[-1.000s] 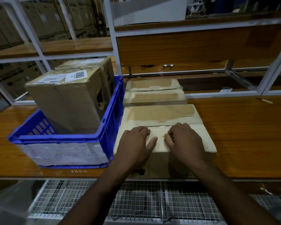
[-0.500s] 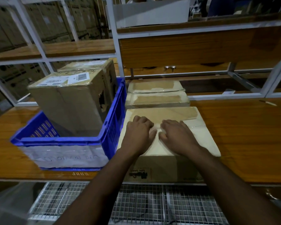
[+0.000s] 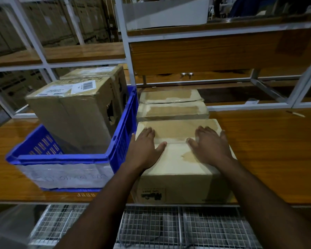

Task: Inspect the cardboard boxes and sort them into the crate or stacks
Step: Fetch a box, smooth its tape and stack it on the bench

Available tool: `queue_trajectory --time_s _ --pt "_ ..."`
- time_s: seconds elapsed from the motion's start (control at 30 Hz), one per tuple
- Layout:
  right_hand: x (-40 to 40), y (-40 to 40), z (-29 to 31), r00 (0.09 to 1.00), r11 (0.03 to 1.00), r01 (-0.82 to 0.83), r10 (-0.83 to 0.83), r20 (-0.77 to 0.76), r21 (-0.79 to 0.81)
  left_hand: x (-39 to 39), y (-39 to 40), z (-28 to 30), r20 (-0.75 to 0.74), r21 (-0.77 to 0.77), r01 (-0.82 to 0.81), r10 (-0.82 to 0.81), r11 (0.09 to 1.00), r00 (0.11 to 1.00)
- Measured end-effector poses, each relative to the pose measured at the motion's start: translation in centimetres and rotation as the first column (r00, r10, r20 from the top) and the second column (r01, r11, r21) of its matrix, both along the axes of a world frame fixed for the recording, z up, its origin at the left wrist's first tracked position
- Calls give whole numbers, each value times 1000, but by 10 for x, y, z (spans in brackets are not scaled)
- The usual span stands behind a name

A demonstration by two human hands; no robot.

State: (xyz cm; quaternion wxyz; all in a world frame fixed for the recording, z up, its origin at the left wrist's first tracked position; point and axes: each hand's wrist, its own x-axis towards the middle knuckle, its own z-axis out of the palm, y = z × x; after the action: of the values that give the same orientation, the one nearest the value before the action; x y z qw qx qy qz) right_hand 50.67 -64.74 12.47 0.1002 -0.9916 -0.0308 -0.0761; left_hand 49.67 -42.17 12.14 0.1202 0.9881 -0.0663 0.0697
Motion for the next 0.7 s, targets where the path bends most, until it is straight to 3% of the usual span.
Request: queue_trajectory --time_s 0.1,0.17,0.23,0.37,0.57,0.63,0.7 --pt "-1 -4 -4 990 989 141 -142 17 50 -3 1 1 9 -122 -95 97 988 995" --pt "-3 -5 -2 946 932 314 -324 25 181 -6 2 3 -23 -243 -214 215 946 976" --pt "-6 -4 1 916 881 381 -400 12 281 -7 6 5 -89 -298 -301 288 906 954" --pt "-15 -6 1 921 892 352 -384 63 282 -14 8 6 -94 -349 -337 325 875 941" --pt "-53 -11 7 891 846 252 -393 228 470 -54 5 8 125 -585 -234 371 776 920" --pt "-66 -11 14 860 816 216 -419 291 536 -68 2 13 214 -703 -163 424 693 880" --pt "-76 -12 22 824 797 173 -439 359 579 -80 -1 17 290 -736 -116 464 667 837"
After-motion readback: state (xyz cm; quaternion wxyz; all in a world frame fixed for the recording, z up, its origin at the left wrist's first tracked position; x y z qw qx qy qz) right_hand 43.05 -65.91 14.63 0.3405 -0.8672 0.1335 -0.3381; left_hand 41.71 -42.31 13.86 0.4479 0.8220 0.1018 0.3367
